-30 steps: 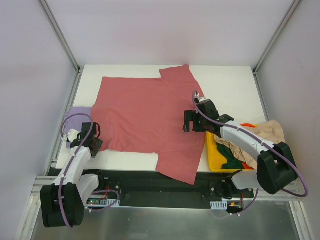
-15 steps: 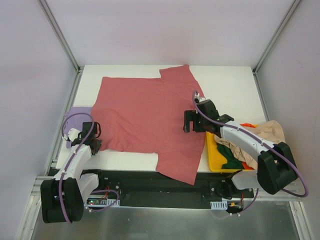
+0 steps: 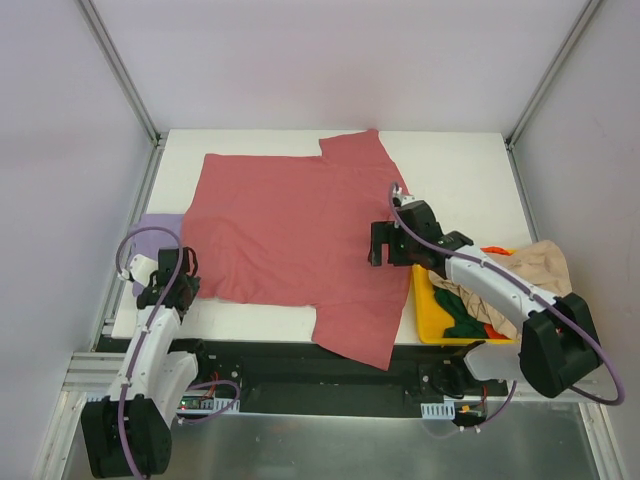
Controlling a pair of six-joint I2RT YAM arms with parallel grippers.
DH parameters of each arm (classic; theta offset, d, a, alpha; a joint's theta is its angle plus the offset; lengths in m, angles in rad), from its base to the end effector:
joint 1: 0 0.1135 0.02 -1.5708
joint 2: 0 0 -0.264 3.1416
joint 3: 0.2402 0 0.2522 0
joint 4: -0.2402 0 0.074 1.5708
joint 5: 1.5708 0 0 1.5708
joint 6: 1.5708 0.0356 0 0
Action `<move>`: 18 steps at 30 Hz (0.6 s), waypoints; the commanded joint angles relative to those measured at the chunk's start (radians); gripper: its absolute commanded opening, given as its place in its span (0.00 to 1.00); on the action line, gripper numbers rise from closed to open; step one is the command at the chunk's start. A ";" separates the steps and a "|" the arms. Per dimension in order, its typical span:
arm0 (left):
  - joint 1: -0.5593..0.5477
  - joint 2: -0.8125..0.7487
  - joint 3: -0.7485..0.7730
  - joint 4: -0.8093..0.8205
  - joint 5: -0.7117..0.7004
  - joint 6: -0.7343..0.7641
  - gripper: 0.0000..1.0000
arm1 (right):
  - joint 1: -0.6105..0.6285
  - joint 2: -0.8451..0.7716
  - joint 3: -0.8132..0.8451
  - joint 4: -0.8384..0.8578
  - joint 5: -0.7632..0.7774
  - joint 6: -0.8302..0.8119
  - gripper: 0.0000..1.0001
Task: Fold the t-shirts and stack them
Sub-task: Grap the side of the flattened tshirt closest away from the robot with both arms
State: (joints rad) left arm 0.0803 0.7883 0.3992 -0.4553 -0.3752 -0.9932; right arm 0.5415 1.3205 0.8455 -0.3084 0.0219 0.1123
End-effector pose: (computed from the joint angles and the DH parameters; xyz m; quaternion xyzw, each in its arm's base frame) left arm 0.1529 0.0254 0.1832 -0.5265 0.7553 0.0026 0.3901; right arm 0.2382 0.1424 0.2333 -0.1925 0.9032 0.1136 0.3665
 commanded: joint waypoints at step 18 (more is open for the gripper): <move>0.009 -0.051 0.148 -0.048 0.068 0.116 0.00 | 0.404 -0.188 -0.042 -0.245 0.009 -0.080 0.96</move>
State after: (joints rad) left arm 0.0803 0.7128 0.5014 -0.5182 -0.3473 -0.9226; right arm 0.8219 1.1717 0.8188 -0.4408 0.0849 0.0822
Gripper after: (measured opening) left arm 0.008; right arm 0.960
